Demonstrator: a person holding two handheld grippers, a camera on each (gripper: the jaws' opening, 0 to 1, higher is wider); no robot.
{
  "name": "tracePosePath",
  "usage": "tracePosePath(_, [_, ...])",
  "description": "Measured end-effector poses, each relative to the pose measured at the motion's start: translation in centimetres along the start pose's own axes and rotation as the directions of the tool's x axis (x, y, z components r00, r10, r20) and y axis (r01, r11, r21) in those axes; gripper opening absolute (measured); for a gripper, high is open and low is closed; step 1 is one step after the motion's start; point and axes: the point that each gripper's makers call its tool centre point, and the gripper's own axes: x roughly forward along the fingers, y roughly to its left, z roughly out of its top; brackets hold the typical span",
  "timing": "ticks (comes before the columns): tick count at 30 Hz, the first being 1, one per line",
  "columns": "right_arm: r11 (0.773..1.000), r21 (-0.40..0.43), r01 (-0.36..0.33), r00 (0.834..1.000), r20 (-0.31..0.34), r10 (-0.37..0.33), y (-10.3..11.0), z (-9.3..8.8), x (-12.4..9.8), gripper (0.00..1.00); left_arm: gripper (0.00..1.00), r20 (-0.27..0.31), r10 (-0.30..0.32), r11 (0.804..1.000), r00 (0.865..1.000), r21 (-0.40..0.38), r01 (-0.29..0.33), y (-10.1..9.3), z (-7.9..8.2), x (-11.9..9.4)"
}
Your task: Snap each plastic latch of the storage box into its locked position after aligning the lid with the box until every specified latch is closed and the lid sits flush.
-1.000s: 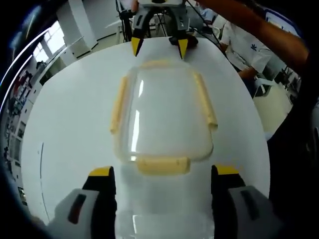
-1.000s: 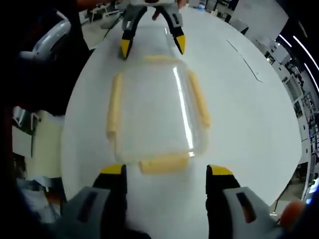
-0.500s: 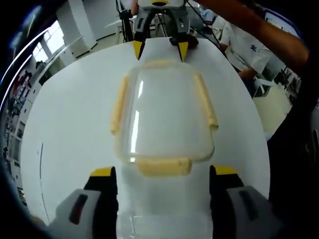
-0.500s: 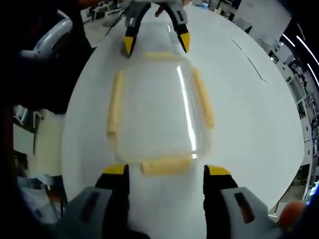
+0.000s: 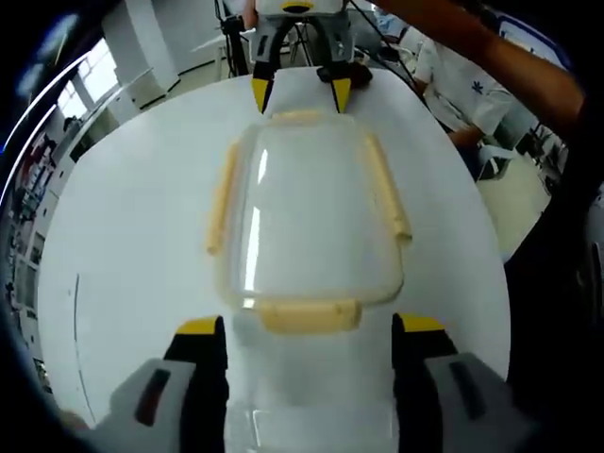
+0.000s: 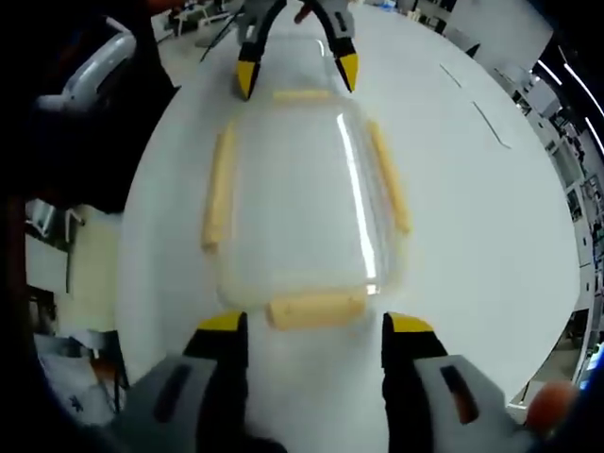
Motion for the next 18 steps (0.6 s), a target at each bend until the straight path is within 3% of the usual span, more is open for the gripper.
tracePosePath(18, [1.0, -0.027, -0.011, 1.0, -0.023, 0.011, 0.24, 0.11, 0.35, 0.5, 0.66, -0.033, -0.043, 0.999, 0.999, 0.003, 0.043, -0.88, -0.39, 0.64])
